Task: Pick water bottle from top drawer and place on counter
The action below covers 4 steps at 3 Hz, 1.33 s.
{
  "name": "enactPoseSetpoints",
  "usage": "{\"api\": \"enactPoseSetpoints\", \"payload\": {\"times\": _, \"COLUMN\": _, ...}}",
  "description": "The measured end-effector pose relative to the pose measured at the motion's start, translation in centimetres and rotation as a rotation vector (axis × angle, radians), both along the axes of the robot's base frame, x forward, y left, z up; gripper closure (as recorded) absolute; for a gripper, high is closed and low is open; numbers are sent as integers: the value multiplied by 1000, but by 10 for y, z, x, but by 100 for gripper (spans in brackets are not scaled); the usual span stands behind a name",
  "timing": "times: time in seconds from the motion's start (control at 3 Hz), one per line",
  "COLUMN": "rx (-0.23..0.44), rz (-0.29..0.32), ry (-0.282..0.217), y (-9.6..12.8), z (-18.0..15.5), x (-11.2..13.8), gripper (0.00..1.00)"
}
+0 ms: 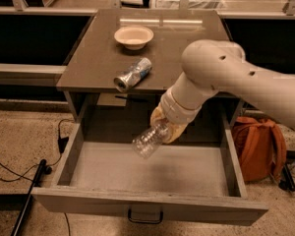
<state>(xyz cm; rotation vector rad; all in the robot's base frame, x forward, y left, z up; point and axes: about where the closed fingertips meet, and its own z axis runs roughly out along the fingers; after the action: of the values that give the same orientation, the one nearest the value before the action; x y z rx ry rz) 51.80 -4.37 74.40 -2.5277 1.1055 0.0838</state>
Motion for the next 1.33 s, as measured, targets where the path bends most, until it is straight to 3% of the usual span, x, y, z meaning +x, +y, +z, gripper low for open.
{"api": "enactPoseSetpoints", "payload": {"times": 0.33, "rx": -26, "rz": -42, "ry": -152, "y": -6, "z": 65, "x": 25, "gripper": 100}}
{"api": "enactPoseSetpoints", "payload": {"times": 0.67, "rx": -65, "rz": -98, "ry": -241, "y": -10, "z": 108, "x": 65, "gripper": 100}}
{"api": "enactPoseSetpoints", "payload": {"times": 1.0, "rx": -46, "rz": -249, "ry": -202, "y": -27, "z": 127, "x": 109, "gripper": 82}}
{"api": "enactPoseSetpoints", "payload": {"times": 1.33, "rx": -28, "rz": -446, "ry": -174, "y": -54, "z": 146, "x": 157, "gripper": 59}}
